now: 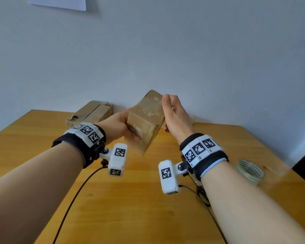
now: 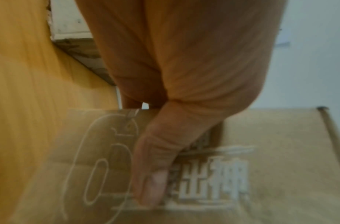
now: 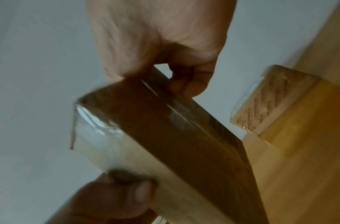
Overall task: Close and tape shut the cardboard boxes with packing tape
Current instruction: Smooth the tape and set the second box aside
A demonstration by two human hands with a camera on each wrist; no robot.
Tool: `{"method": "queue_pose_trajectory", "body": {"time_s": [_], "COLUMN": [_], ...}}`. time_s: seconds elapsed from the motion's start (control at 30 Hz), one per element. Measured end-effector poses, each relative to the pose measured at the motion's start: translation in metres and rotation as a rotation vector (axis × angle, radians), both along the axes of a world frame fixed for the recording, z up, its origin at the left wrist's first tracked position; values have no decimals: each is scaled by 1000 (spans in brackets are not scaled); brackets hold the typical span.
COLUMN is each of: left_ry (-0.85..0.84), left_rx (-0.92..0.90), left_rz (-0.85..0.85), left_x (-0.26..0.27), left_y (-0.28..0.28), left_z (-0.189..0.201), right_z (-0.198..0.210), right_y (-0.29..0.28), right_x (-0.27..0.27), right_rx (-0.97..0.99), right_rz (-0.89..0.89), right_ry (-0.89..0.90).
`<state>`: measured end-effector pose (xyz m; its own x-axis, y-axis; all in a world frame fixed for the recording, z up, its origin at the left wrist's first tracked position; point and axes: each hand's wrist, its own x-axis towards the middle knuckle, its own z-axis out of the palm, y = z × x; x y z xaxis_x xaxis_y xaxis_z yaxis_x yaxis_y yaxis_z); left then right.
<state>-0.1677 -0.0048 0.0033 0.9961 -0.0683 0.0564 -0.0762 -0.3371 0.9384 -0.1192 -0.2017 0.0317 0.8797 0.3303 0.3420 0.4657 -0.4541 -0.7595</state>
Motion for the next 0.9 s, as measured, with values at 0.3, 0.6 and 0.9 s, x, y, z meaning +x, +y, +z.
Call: {"method": "queue_pose_trajectory", "body": {"time_s": [0.3,0.6,0.9], "left_ry": [81,-45,91], "left_rx": [-407,299,632], "left_rz": [-208,105,119], "left_x": [5,9,22], "left_y": [-15,0,19], "left_z": [-21,7,-39], "right_z": [22,-1,-79], "right_y": [28,8,-10], "right_x": [-5,14,46], "right_rx": [48,170,154], "right_rz": [-84,39,-264], "right_ry": [-306,253,624]}}
